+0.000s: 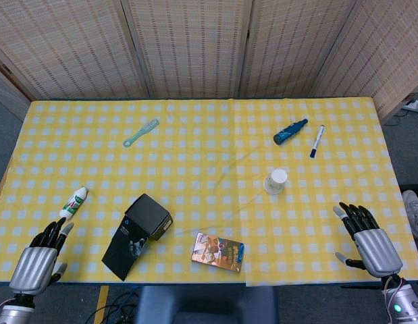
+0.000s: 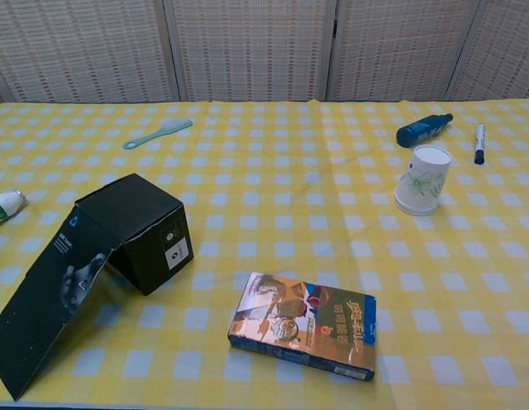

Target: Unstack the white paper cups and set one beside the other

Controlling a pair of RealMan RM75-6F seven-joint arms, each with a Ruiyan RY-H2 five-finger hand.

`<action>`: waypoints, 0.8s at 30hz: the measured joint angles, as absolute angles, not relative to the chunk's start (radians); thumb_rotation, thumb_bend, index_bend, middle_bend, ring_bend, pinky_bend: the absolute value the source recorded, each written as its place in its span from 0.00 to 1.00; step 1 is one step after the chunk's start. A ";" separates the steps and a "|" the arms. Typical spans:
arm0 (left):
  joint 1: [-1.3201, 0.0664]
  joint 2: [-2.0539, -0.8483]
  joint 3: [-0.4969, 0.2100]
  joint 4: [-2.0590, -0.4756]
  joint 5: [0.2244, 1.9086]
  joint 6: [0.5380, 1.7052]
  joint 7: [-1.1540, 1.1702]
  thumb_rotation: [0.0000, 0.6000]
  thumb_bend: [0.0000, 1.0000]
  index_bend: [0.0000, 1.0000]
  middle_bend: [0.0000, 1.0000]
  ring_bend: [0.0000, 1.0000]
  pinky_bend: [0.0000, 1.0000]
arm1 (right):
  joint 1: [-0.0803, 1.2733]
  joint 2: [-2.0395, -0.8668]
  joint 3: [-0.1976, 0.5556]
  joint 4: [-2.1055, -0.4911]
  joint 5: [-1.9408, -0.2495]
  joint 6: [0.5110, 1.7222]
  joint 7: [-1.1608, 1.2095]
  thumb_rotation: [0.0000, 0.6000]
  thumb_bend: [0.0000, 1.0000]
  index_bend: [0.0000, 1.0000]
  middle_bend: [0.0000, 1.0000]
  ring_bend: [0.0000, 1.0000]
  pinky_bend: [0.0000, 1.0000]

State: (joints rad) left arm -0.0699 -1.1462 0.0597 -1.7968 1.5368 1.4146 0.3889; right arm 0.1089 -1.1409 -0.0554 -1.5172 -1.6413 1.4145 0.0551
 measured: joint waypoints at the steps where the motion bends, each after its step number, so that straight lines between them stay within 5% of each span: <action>1: -0.072 -1.147 0.058 -1.796 1.534 1.412 0.389 1.00 0.32 0.00 0.00 0.00 0.23 | 0.109 -1.140 -0.056 -1.516 -1.640 1.413 0.056 1.00 0.16 0.00 0.00 0.00 0.00; 13: -0.066 -1.134 0.058 -1.816 1.559 1.439 0.366 1.00 0.32 0.00 0.00 0.00 0.23 | 0.157 -1.091 -0.034 -1.586 -1.602 1.334 0.109 1.00 0.16 0.00 0.00 0.00 0.00; 24: -0.060 -1.118 0.058 -1.817 1.557 1.447 0.345 1.00 0.32 0.00 0.00 0.00 0.23 | 0.410 -0.969 0.113 -1.745 -1.273 0.928 0.045 1.00 0.20 0.00 0.00 0.00 0.00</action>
State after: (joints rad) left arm -0.0595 -1.1179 0.0585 -1.8168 1.5568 1.4470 0.3445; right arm 0.4095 -0.9691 0.1135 -1.7455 -1.2735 0.9280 0.0452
